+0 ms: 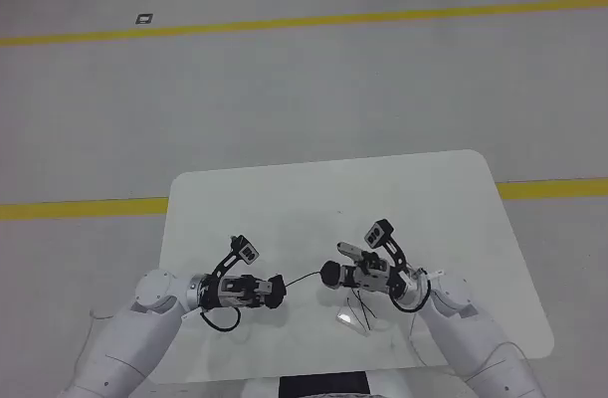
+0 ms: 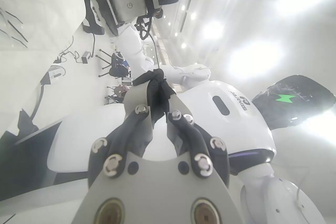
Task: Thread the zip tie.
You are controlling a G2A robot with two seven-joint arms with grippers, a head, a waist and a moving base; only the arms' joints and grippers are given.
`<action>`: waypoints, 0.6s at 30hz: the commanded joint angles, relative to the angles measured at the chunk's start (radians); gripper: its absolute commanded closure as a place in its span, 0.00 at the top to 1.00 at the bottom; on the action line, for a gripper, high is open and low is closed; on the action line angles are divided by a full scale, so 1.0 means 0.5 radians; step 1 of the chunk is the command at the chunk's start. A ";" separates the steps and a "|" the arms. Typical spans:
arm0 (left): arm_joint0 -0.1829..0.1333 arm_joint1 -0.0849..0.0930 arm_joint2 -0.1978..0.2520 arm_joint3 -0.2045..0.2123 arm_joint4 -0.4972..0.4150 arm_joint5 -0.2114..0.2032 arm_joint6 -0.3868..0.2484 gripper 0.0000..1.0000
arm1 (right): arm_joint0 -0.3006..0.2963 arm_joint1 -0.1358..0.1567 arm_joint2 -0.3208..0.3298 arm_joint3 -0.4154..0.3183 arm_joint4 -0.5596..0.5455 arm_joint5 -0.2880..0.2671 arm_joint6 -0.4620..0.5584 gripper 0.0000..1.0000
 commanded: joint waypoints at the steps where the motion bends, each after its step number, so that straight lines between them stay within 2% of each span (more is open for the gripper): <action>1: 0.000 0.000 0.000 0.000 0.000 0.000 0.000 0.00 | 0.003 0.001 -0.004 0.013 0.020 -0.002 0.029 0.29; 5: 0.000 0.000 0.000 0.000 0.000 0.000 0.000 0.00 | 0.009 0.002 -0.027 0.037 0.027 -0.002 0.051 0.23; 14: 0.000 0.000 0.000 0.000 0.000 0.000 0.000 0.00 | 0.032 0.003 -0.081 0.060 0.019 -0.002 0.068 0.21; 18: 0.000 0.000 0.000 0.000 0.000 0.000 0.000 0.00 | 0.034 0.005 -0.094 0.058 0.016 -0.008 0.071 0.17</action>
